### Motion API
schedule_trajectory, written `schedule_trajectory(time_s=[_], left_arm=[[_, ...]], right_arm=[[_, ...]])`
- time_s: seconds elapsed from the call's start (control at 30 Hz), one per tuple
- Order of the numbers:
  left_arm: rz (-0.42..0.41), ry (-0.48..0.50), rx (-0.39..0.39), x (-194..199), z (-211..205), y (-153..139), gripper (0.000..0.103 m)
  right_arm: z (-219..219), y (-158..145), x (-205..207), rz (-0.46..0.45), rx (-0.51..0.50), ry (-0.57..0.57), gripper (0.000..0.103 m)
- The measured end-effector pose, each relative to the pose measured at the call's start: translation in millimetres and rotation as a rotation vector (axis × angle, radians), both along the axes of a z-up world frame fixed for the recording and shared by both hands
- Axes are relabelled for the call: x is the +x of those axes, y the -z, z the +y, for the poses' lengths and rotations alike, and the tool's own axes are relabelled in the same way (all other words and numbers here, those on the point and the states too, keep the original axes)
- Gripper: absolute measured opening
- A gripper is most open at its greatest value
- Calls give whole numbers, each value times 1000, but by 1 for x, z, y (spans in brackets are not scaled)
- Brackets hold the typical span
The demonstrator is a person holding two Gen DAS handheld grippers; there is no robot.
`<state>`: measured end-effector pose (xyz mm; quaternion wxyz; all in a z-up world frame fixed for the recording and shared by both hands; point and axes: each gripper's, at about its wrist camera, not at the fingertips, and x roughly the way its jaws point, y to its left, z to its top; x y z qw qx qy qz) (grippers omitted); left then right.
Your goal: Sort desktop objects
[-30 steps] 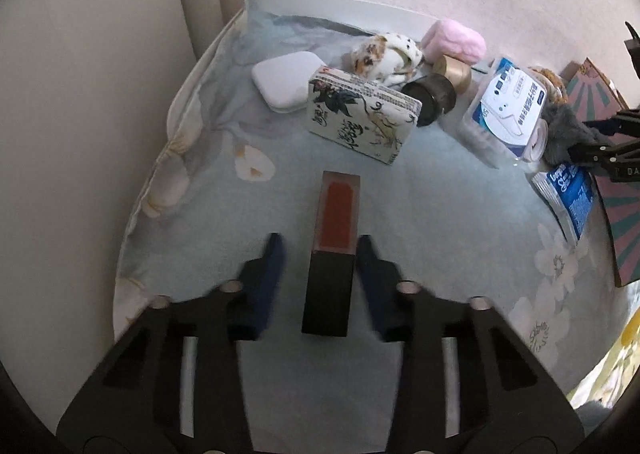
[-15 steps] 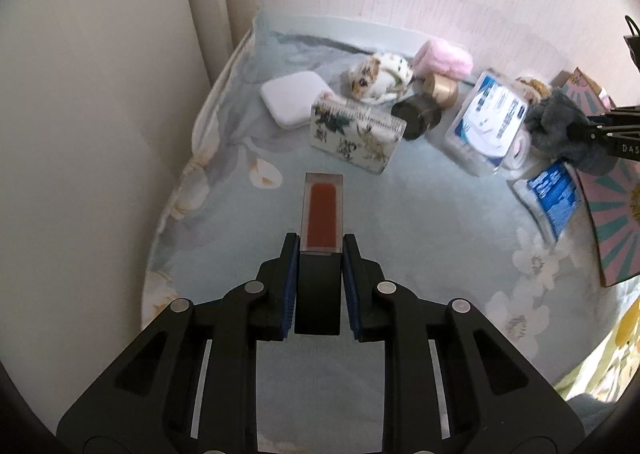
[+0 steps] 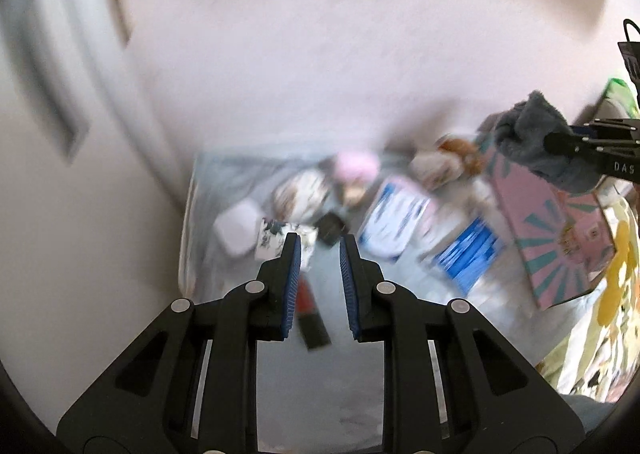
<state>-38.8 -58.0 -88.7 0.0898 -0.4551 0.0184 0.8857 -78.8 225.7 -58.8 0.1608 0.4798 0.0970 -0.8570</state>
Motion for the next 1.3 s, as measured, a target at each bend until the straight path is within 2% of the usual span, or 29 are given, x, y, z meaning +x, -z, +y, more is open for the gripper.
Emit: schedule_trajectory(time_s=[0.17, 0.5, 0.77, 0.97, 1.2, 1.3], left_arm=[[-7, 35, 56, -21, 19, -18, 14], [4, 205, 45, -44, 89, -33, 13], [-49, 407, 75, -66, 186, -26, 13], [-100, 560, 108, -73, 265, -11, 13], [-125, 652, 109, -71, 312, 10, 13], [-125, 671, 85, -69, 327, 17, 14]], right_arm=[[22, -16, 12, 12, -9, 53, 20], [79, -21, 36, 18, -11, 197, 20], [125, 13, 61, -69, -11, 311, 20], [145, 42, 74, -121, -17, 356, 20], [161, 74, 80, -171, -40, 363, 21], [165, 81, 80, -174, -48, 361, 24]])
